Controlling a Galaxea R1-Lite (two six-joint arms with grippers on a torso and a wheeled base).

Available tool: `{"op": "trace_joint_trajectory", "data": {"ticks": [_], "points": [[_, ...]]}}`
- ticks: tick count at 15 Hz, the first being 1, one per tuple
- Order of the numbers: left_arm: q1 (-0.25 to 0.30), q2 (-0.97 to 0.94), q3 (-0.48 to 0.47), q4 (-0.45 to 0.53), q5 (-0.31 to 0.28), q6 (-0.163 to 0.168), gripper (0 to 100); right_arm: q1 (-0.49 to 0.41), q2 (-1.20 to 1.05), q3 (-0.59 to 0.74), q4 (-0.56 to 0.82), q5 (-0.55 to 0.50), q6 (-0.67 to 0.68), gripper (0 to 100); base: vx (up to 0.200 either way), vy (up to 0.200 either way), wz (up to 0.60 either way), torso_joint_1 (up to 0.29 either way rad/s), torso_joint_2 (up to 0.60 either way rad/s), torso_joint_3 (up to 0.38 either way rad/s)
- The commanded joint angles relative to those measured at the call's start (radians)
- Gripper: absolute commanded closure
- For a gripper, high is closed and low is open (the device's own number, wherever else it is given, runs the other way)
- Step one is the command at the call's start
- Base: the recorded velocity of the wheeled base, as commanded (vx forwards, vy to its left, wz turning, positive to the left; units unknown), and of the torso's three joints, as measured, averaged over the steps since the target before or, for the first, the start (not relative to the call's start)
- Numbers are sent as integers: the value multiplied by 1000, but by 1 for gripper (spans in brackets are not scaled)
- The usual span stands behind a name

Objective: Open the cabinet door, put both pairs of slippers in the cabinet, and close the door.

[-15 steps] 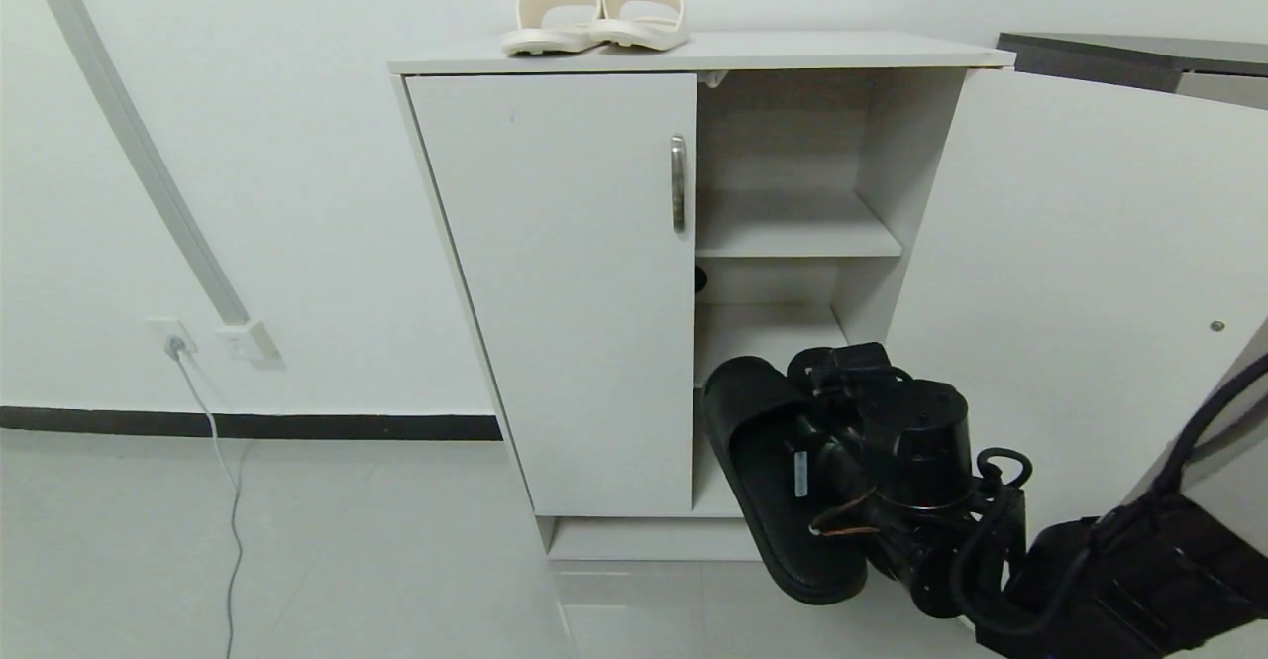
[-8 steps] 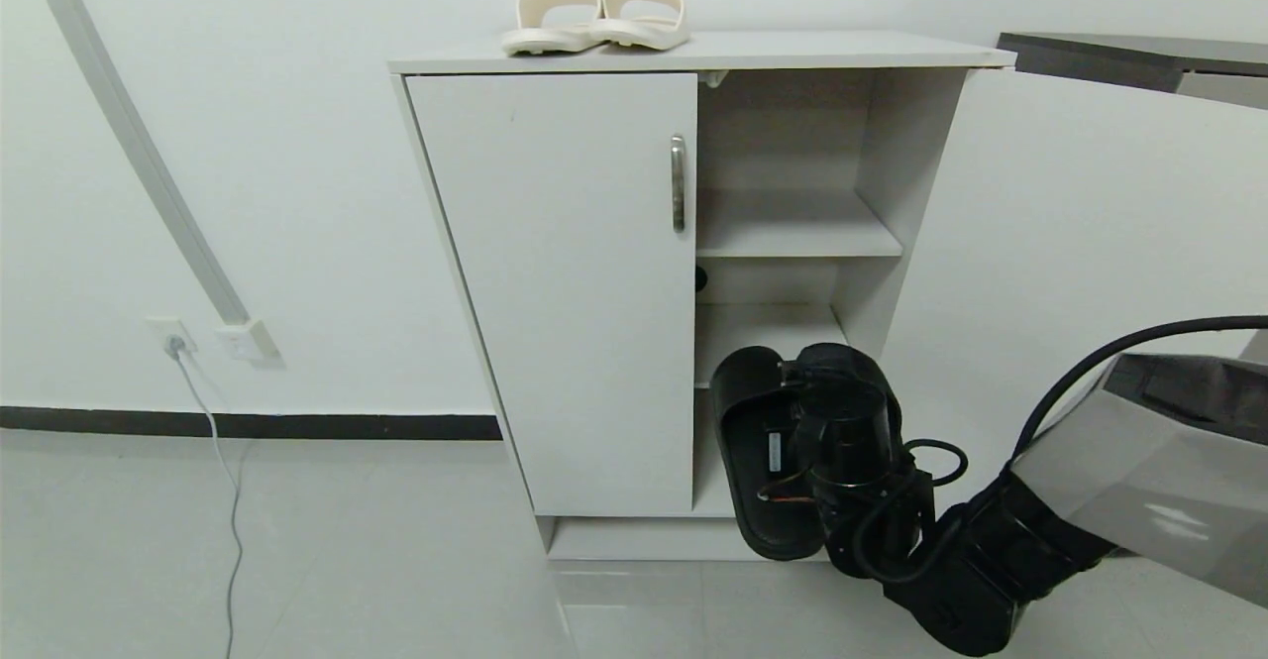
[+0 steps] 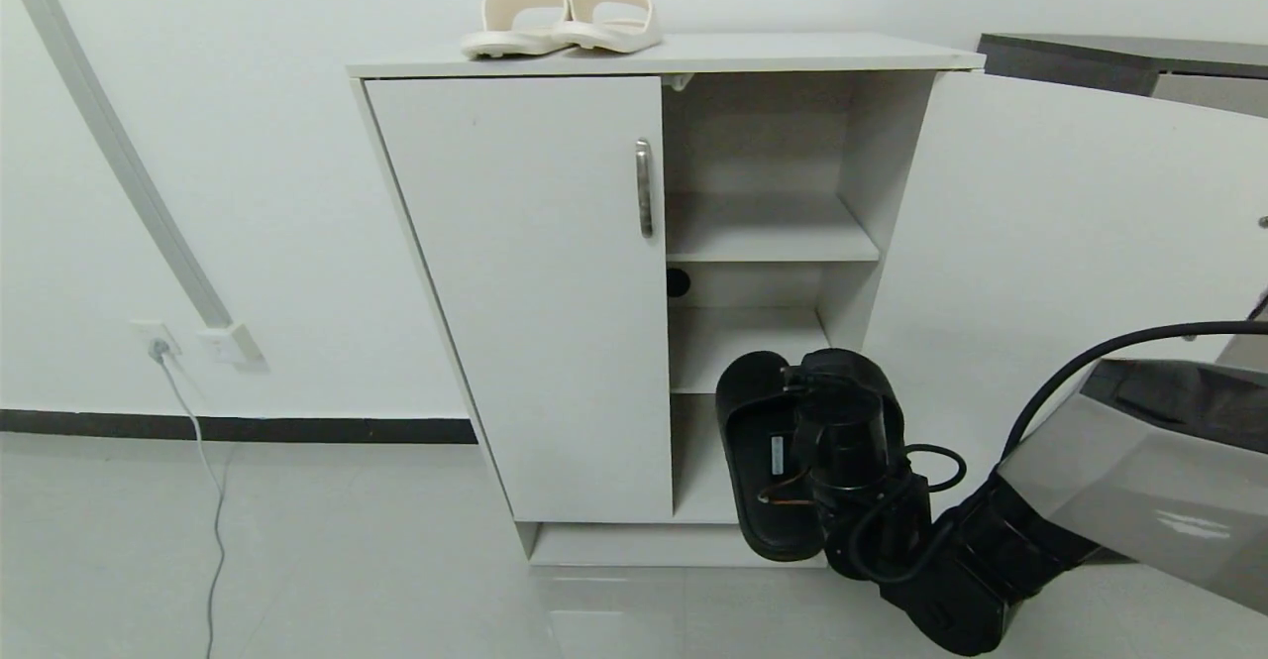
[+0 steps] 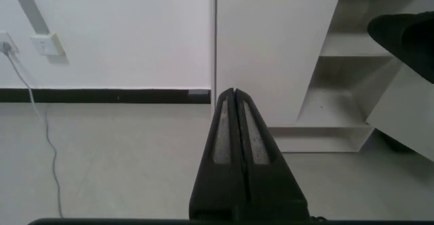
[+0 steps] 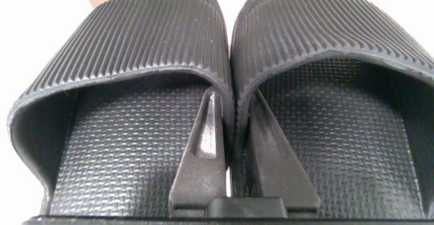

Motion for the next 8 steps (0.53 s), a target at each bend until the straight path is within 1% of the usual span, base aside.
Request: {"op": "trace_joint_trajectory", "data": {"ticks": [1,2,4,6,8], "points": [[0,2,0,-1,-1,-5,100,5,8,-3,-4,5,0,100,0,0,0,0,0,0],[0,2,0,-1,-1,-10,100,16,27,-9,-18,8,0,100,0,0,0,0,0,0],[0,2,0,-1,-1,-8,100,34,67,-40,-57,43,-3,100,0,0,0,0,0,0],[0,2,0,-1,-1,-7,100,39,102,-98,-53,46,-7,100,0,0,0,0,0,0],[0,2,0,-1,-1,-7,100,37,131,-129,-48,46,-9,100,0,0,0,0,0,0]]}}
